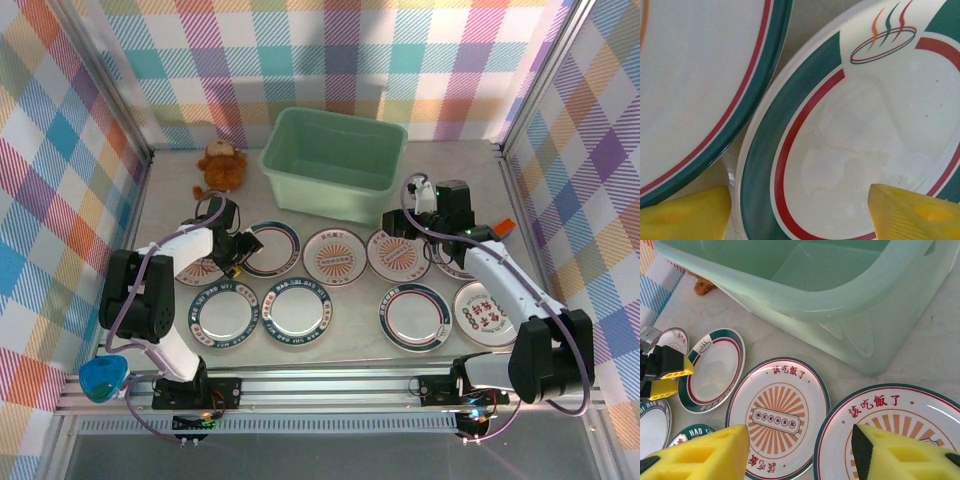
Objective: Place the plates into the plastic bin on the countertop
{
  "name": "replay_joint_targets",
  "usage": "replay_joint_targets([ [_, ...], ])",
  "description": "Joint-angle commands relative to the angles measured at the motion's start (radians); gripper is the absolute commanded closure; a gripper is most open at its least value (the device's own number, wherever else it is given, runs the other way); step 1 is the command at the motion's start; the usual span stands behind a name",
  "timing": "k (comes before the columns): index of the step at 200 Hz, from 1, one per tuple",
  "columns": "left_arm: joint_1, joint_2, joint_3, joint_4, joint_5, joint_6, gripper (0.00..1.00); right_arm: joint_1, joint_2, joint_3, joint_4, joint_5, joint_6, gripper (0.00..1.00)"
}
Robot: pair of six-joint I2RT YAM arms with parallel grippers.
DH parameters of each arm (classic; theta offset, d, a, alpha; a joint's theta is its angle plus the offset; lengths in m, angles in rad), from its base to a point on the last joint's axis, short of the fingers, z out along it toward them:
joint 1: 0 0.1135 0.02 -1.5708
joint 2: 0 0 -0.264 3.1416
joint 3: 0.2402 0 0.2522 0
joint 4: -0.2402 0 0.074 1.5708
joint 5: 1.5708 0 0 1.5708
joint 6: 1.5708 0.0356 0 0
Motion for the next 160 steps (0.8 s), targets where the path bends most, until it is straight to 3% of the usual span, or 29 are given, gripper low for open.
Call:
replay_joint_targets([
  [1, -0.008, 0.03, 0.025, 0.022, -0.002, 0.023, 0.29, 0.007, 0.019, 0.038, -0.01, 0.001, -0.03, 0.43],
  [76, -0.03, 0.066, 0.052, 0.026, -0.017, 0.02, 0.39, 0.007, 0.047, 0.064, -0.016, 0.008, -0.053, 0.45],
  [160, -0.058, 0.076, 0.067, -0.01, -0.066, 0.02, 0.59, 0.007, 0.059, 0.067, -0.017, 0.016, -0.079, 0.47],
])
